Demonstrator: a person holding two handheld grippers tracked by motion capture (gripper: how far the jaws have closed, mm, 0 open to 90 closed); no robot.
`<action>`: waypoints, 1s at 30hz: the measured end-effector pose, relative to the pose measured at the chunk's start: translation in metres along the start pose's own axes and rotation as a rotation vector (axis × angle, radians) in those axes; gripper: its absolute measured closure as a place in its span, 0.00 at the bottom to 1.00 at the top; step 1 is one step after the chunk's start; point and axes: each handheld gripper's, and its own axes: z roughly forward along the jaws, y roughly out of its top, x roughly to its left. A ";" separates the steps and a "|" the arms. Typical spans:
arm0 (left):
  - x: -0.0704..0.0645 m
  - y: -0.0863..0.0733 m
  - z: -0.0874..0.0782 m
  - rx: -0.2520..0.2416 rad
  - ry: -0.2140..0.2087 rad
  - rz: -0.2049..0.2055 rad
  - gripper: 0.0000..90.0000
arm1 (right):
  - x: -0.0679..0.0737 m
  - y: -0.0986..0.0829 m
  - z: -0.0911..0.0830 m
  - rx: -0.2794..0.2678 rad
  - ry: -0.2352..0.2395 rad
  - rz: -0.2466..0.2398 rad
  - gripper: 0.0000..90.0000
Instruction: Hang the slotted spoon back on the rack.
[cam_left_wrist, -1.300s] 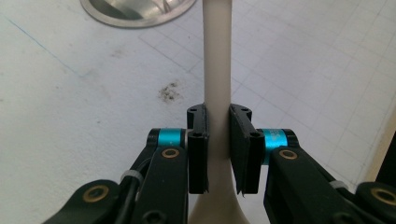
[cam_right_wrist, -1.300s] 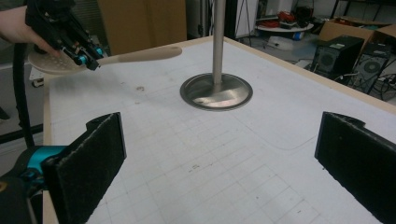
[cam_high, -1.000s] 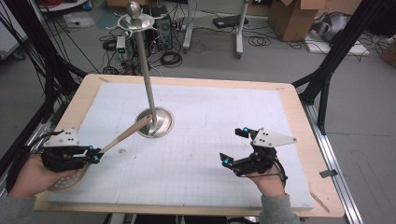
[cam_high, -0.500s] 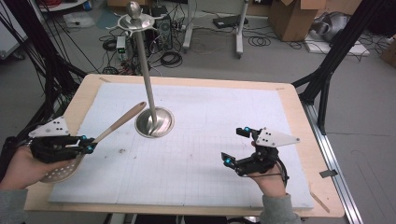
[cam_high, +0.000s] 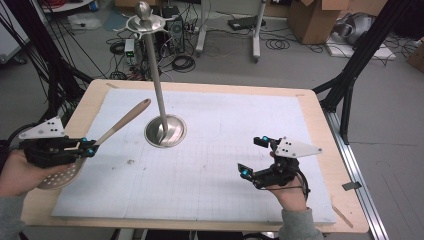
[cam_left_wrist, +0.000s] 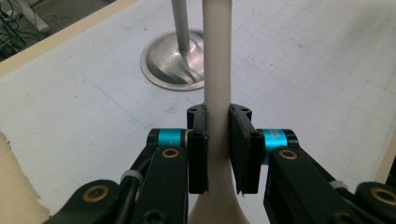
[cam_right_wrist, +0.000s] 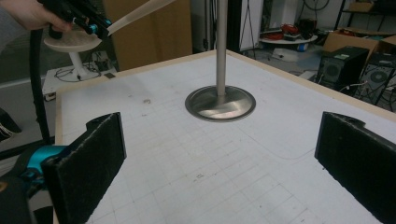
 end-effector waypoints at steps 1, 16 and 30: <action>0.001 0.001 -0.001 -0.003 0.003 -0.001 0.86 | 0.000 0.000 0.000 -0.002 0.003 0.001 0.01; 0.011 0.016 -0.030 -0.062 0.035 -0.002 0.87 | 0.002 0.001 -0.002 -0.008 0.003 -0.002 0.01; 0.016 0.037 -0.044 -0.102 0.044 -0.004 0.86 | 0.000 0.000 -0.005 -0.011 0.002 0.003 0.01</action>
